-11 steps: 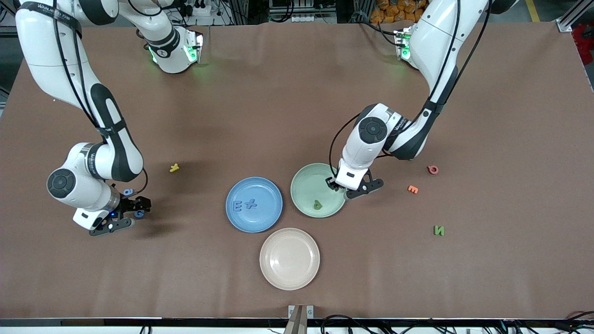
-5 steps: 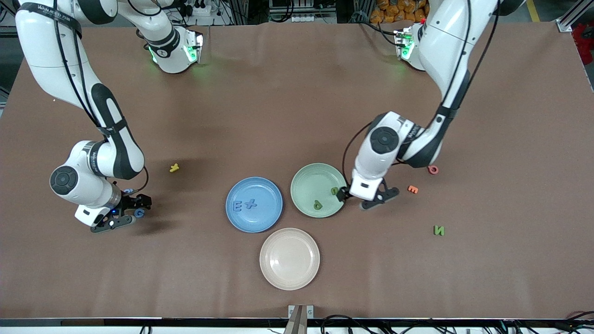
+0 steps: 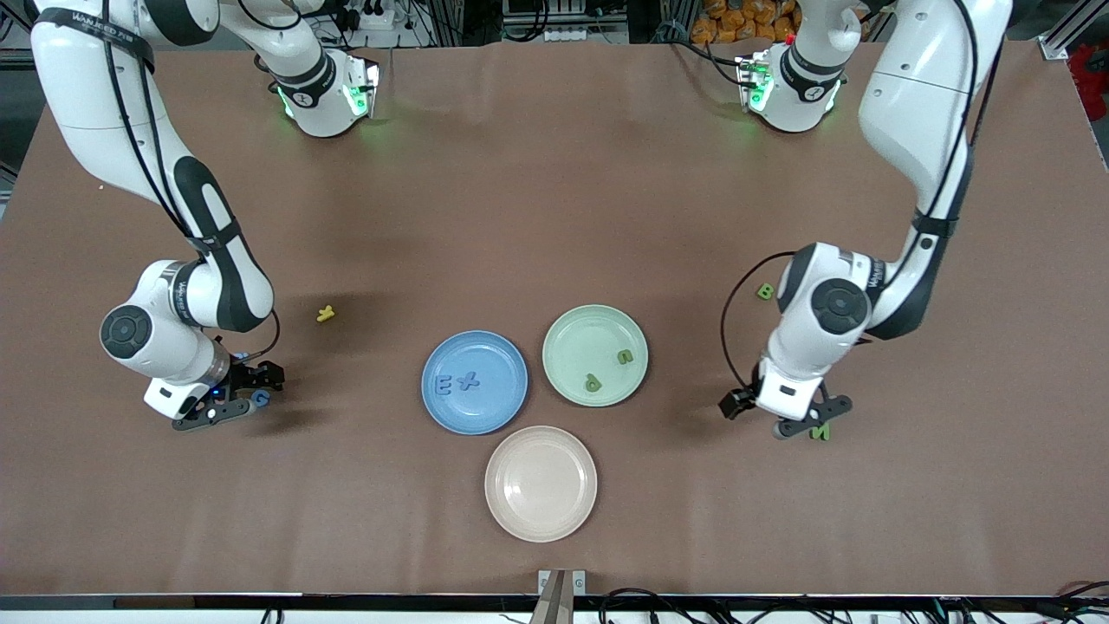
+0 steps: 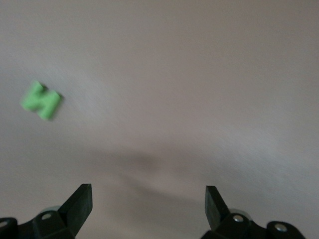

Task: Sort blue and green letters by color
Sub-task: 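Grasp the blue G with the right gripper while the left gripper grasps green N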

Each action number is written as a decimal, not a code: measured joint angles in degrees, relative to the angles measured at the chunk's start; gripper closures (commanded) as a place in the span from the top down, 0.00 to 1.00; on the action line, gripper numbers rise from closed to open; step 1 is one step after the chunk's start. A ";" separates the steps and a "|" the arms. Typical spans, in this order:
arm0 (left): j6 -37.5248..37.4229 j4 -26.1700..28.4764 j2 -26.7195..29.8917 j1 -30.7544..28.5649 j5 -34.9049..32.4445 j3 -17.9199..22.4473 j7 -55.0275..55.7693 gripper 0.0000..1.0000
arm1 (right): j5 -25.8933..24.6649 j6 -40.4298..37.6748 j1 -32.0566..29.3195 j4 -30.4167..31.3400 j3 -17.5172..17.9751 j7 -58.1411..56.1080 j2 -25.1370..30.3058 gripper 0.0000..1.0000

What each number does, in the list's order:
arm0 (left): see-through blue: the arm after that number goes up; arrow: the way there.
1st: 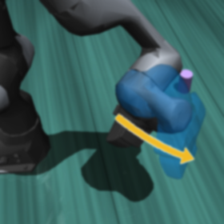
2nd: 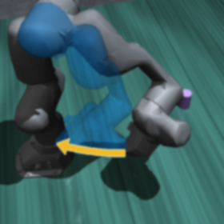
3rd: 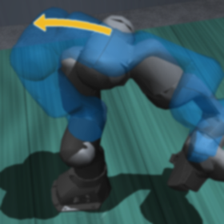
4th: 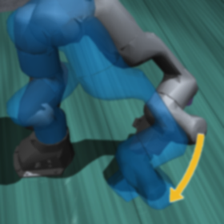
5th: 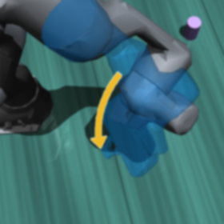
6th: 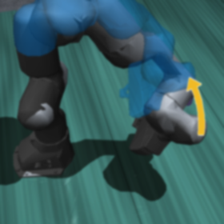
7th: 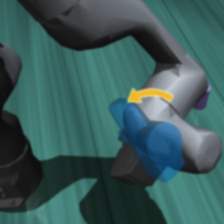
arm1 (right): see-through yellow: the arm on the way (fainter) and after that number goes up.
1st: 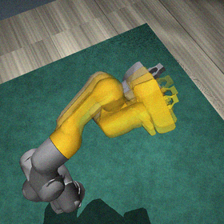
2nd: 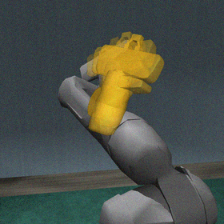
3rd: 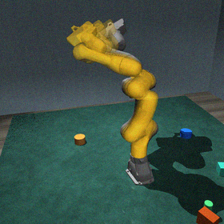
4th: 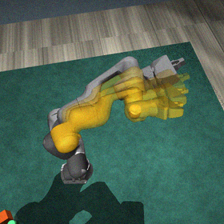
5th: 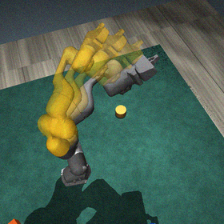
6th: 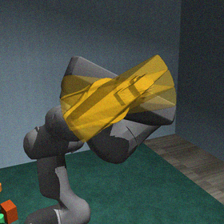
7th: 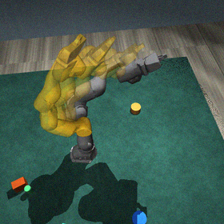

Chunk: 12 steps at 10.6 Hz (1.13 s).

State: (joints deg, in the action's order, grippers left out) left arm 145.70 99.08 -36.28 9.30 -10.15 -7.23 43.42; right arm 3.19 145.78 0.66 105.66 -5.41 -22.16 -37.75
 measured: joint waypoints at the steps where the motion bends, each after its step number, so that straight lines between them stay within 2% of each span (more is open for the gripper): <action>1: -1.75 -1.21 -0.61 -1.47 0.00 -0.02 -4.00 1.00 | 0.00 0.07 0.00 0.01 0.05 0.00 0.00 0.27; 4: -8.99 -6.37 -4.04 -4.04 0.00 -0.04 -14.79 1.00 | 0.09 0.08 0.00 0.01 0.42 0.12 0.43 0.24; 9: -11.09 -11.56 -7.87 -8.02 0.97 -0.11 -28.26 1.00 | 2.38 0.14 0.01 -0.11 0.73 0.23 0.48 0.21; 12: -12.42 -12.49 -8.98 -9.31 0.99 -0.12 -38.85 1.00 | 2.47 -4.93 0.23 -2.77 1.46 1.71 1.17 0.21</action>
State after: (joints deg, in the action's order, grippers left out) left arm 133.28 86.59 -45.26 -0.01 -9.16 -7.35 4.57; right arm 5.66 140.85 0.89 102.89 -3.95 -20.45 -36.58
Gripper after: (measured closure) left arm 0.000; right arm 0.643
